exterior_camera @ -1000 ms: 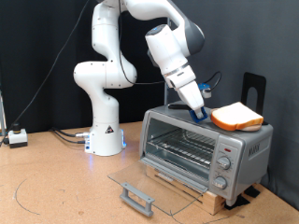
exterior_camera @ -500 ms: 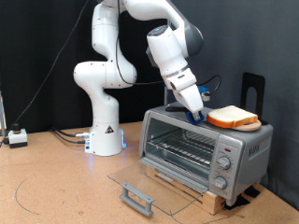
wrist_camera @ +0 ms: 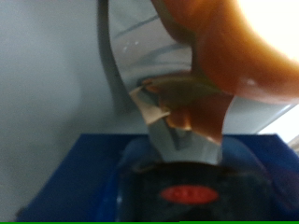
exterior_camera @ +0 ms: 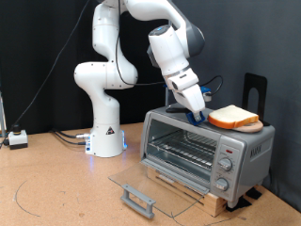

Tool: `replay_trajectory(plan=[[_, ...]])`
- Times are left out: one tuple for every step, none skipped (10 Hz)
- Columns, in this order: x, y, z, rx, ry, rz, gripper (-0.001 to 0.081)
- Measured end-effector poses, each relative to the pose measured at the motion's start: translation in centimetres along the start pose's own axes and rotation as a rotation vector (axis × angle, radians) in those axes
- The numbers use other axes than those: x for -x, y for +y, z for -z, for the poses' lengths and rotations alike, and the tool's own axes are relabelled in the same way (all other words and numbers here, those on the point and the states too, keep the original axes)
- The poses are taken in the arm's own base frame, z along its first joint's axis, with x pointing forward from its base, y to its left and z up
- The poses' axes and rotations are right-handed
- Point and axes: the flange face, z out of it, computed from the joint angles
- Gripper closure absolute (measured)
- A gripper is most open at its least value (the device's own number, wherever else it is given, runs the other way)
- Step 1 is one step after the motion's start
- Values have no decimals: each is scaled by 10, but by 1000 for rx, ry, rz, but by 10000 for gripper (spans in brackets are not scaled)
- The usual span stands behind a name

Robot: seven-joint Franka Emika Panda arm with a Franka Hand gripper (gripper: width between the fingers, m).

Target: Make a piece of toast with the oven

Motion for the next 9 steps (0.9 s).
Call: replay_trajectory(plan=[[-1,0,0,30,26,25,411],[-1,-2,0,59,57,54,411],[-1,-4,-1,77,81,78,411],[0,-6,-1,85,93,93,411],[0,-7,-2,88,97,100,411],[0,-7,-2,88,96,103,411],[0,-8,-2,88,95,104,411],[0,-8,-3,89,92,108,411],[0,-9,-3,88,84,112,411]])
